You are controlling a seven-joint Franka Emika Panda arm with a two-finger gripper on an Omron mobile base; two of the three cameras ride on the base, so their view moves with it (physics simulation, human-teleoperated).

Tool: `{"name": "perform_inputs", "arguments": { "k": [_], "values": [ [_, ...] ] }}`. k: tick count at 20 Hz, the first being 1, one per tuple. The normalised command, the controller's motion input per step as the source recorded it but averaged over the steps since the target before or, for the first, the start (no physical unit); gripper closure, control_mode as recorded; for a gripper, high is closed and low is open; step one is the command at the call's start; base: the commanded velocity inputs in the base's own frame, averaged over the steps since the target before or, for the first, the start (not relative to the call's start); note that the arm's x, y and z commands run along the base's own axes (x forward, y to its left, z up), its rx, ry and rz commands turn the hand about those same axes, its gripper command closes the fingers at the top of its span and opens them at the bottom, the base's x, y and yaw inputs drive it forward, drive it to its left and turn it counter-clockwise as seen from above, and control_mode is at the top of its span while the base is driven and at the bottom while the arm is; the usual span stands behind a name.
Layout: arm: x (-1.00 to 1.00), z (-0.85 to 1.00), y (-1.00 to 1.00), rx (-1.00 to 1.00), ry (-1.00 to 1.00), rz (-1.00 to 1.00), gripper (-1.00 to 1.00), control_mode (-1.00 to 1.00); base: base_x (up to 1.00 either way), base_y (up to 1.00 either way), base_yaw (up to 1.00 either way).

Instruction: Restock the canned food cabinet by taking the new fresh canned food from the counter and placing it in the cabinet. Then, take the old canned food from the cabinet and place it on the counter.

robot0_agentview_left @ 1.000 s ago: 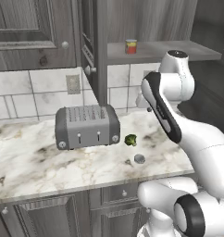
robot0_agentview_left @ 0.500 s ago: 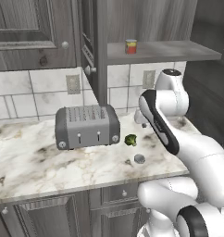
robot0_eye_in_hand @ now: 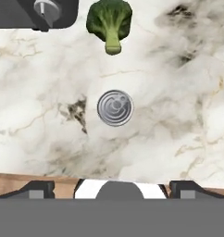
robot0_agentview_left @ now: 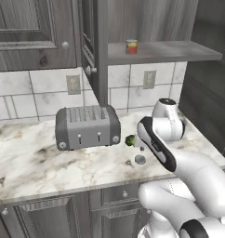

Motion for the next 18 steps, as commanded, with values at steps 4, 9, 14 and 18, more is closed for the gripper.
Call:
{"name": "perform_inputs", "arguments": {
  "k": [4, 9, 14, 18],
  "values": [
    [0.11, -0.61, 0.00, 0.00, 0.05, 0.00, -1.00, -1.00, 0.00, 0.00, 0.00],
    [0.24, -0.31, 0.00, 0.00, 0.02, 0.00, -1.00, -1.00, 0.00, 0.00, 0.00],
    [0.24, -0.15, 0.10, 0.00, 0.00, 0.00, -1.00, -1.00, 0.00, 0.00, 0.00],
    [0.28, -0.21, 0.14, 0.00, 0.00, 0.00, -1.00, -1.00, 0.00, 0.00, 0.00]
  ]
}}
